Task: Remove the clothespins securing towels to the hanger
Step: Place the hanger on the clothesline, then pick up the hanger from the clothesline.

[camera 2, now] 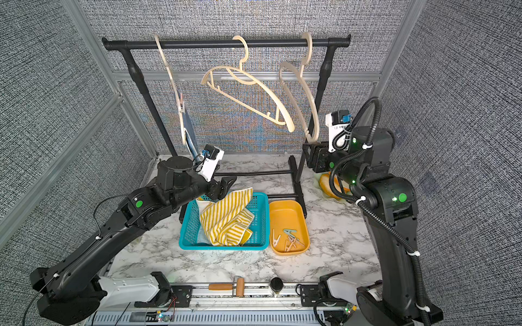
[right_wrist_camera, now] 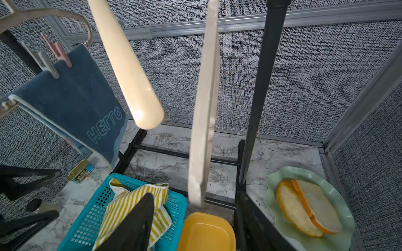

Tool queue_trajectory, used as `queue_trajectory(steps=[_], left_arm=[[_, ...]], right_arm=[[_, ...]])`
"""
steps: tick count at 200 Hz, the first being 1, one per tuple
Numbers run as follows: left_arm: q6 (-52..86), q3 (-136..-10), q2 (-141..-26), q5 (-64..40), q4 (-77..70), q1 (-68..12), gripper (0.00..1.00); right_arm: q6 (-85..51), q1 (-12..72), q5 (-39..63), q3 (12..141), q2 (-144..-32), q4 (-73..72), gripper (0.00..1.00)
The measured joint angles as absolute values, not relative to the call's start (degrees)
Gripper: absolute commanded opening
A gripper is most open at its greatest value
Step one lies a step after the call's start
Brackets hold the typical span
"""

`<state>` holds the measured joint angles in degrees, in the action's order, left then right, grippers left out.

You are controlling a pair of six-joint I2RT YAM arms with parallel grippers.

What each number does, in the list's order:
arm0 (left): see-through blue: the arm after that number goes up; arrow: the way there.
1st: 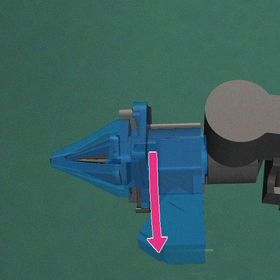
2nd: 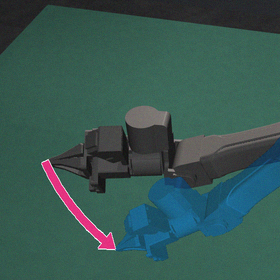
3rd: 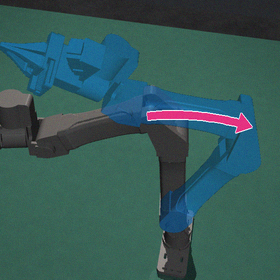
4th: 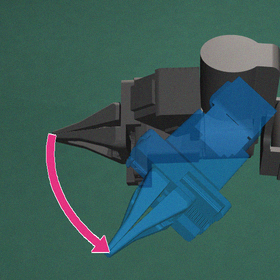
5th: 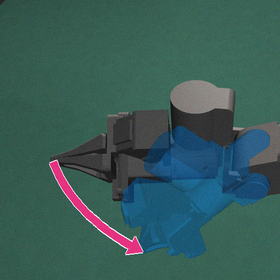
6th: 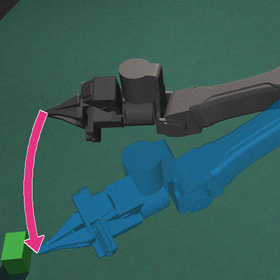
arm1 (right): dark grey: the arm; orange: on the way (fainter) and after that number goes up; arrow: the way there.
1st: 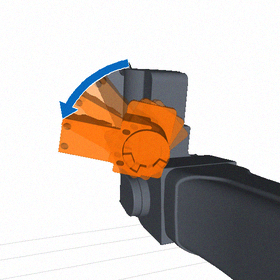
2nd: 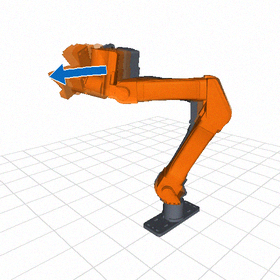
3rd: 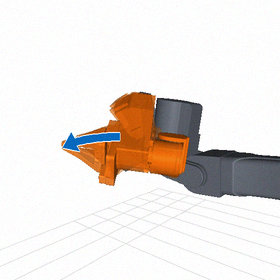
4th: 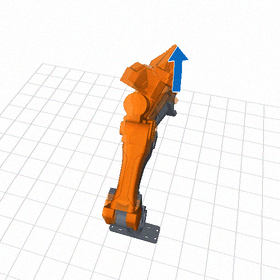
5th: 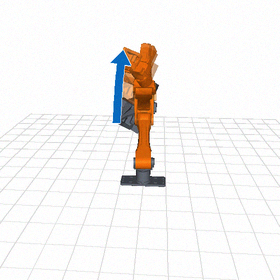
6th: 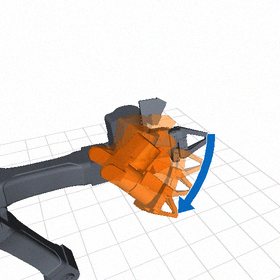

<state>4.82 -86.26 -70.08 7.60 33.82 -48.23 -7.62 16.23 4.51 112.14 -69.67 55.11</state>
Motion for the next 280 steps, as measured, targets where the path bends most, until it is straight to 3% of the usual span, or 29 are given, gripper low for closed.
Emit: queue_trajectory(steps=[86, 125, 163, 204, 232, 280], left_arm=[[12.8, -93.1, -71.0, 18.7, 44.3, -48.2, 0.75], [19.7, -93.3, -68.6, 23.3, 52.7, -48.2, 0.74], [25.7, -94.1, -67.6, 26.7, 62.0, -48.2, 0.73], [29.2, -89.2, -59.4, 29.2, 66.7, -48.2, 0.74], [30.0, -90.5, -57.7, 30.4, 70.9, -48.2, 0.74], [31.4, -87.5, -56.8, 31.7, 76.9, -48.2, 0.74]], right_arm=[[-8.2, 16.3, 9.4, 95.0, -58.3, 55.2, 0.64], [-8.4, 17.7, 15.6, 88.9, -55.0, 54.8, 0.58], [-10.9, 24.9, 19.6, 83.3, -53.0, 52.1, 0.55], [-11.6, 40.0, 15.8, 83.6, -57.5, 46.2, 0.55], [-10.8, 48.5, 9.1, 88.4, -65.7, 41.9, 0.58], [-7.2, 55.4, 3.2, 100.0, -77.6, 32.3, 0.60]])
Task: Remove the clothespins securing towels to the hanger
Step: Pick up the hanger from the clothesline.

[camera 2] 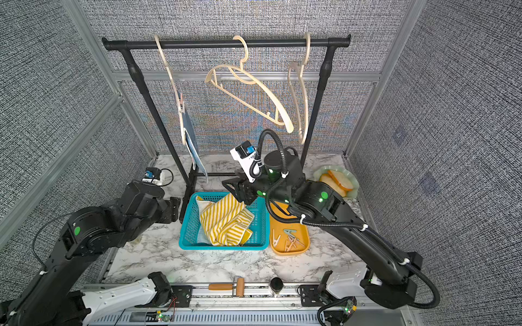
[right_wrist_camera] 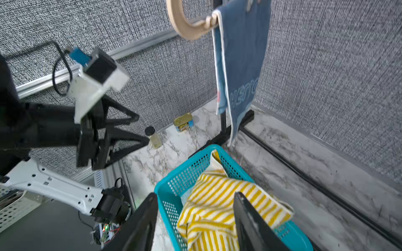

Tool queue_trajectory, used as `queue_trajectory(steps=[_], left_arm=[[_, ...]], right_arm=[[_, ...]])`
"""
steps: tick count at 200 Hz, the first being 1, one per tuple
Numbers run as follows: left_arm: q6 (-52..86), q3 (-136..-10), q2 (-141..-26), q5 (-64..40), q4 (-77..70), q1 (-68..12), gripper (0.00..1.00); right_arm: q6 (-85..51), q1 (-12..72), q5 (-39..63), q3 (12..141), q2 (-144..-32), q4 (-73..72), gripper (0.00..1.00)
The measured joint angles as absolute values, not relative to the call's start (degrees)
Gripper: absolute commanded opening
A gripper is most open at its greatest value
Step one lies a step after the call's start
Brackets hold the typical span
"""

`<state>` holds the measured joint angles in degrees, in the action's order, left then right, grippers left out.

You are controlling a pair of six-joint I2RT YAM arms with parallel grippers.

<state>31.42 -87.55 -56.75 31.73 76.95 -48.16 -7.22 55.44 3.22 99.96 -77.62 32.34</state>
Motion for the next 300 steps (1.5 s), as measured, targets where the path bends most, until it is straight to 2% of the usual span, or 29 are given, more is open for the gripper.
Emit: queue_trajectory(steps=[52, 101, 155, 173, 212, 300], left_arm=[[31.6, -83.3, -52.7, 31.0, 76.1, -48.2, 0.74], [31.8, -79.6, -49.4, 28.2, 73.2, -48.2, 0.74], [31.7, -79.2, -49.2, 25.7, 71.1, -48.2, 0.73], [31.7, -78.9, -48.6, 25.3, 70.5, -48.2, 0.73], [31.7, -78.9, -46.5, 23.8, 69.2, -48.2, 0.73], [31.7, -76.7, -45.5, 21.9, 68.2, -48.2, 0.73]], right_arm=[[-4.7, 58.4, 1.8, 108.5, -85.6, 24.8, 0.64], [-3.3, 59.7, -1.2, 109.0, -88.1, 17.9, 0.63], [-2.6, 59.6, -4.0, 117.2, -96.4, 13.8, 0.63], [-2.6, 59.4, -4.2, 119.7, -98.7, 13.0, 0.58], [-3.4, 58.0, -4.2, 127.2, -104.8, 11.7, 0.38], [-5.7, 56.3, -4.1, 132.7, -109.6, 11.6, 0.31]])
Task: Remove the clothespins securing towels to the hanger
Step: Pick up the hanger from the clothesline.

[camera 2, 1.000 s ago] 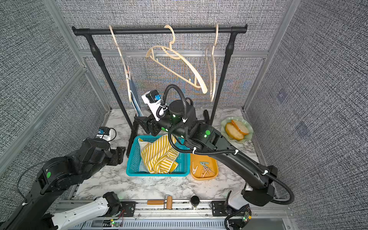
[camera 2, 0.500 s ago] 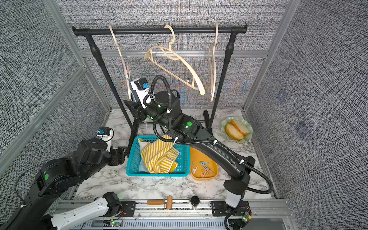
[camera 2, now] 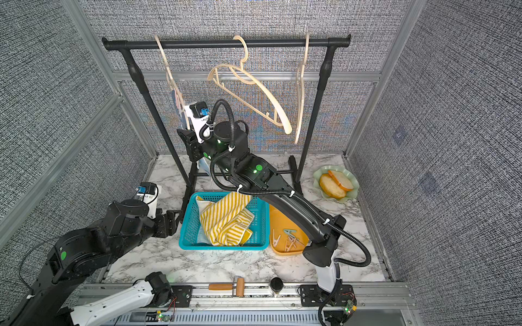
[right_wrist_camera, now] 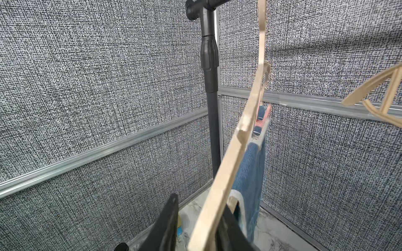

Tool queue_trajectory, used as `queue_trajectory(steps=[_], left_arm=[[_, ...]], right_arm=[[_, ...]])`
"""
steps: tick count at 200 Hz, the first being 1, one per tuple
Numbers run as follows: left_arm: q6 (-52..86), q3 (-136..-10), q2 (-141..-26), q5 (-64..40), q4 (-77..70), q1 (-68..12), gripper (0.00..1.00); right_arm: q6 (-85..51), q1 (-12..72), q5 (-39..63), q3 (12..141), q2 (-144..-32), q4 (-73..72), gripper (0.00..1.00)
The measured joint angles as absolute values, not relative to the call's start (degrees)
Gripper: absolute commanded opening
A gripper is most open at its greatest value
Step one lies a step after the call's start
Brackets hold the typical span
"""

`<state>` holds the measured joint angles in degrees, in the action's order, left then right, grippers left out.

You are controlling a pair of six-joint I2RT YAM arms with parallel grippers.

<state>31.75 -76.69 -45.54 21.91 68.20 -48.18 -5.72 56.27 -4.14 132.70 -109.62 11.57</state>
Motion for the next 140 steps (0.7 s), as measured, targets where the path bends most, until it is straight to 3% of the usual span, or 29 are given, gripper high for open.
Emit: queue_trajectory(steps=[27, 61, 140], left_arm=[[31.7, -76.5, -45.1, 21.6, 67.7, -48.2, 0.73], [31.7, -75.7, -44.3, 21.3, 66.8, -48.2, 0.73], [31.8, -74.8, -44.1, 21.1, 66.1, -48.2, 0.73]], right_arm=[[-5.7, 55.8, -5.3, 132.8, -110.0, 11.4, 0.30], [-5.7, 55.5, -7.7, 132.7, -110.1, 11.8, 0.00], [-4.2, 55.4, -8.8, 130.8, -108.3, 11.3, 0.00]])
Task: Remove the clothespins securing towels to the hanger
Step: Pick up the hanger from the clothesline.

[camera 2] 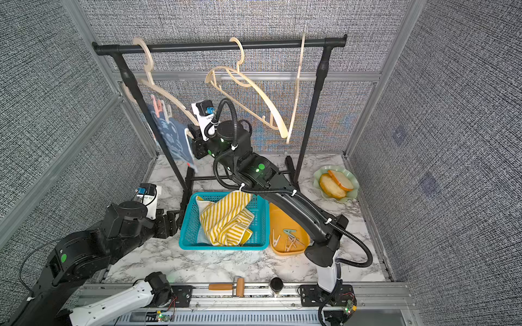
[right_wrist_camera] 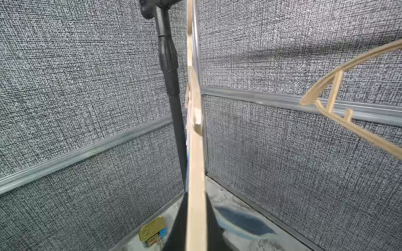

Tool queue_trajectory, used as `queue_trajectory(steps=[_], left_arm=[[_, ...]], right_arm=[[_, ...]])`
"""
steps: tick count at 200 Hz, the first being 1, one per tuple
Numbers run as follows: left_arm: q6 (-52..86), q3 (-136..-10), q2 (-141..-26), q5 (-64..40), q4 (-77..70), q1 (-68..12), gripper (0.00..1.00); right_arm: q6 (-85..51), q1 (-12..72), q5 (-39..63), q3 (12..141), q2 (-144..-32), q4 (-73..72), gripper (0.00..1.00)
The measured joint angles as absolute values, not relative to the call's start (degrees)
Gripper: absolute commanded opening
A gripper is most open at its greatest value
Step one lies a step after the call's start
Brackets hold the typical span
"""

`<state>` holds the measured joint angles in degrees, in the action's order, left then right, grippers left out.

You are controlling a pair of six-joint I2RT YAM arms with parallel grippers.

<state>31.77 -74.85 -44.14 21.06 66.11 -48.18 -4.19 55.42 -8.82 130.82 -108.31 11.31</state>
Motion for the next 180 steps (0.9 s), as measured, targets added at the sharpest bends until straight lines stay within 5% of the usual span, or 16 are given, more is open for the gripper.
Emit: queue_trajectory(steps=[180], left_arm=[[28.8, -77.8, -48.8, 22.0, 64.1, -48.2, 0.73]], right_arm=[[2.8, 53.6, -15.9, 118.3, -93.7, 9.3, 0.00]])
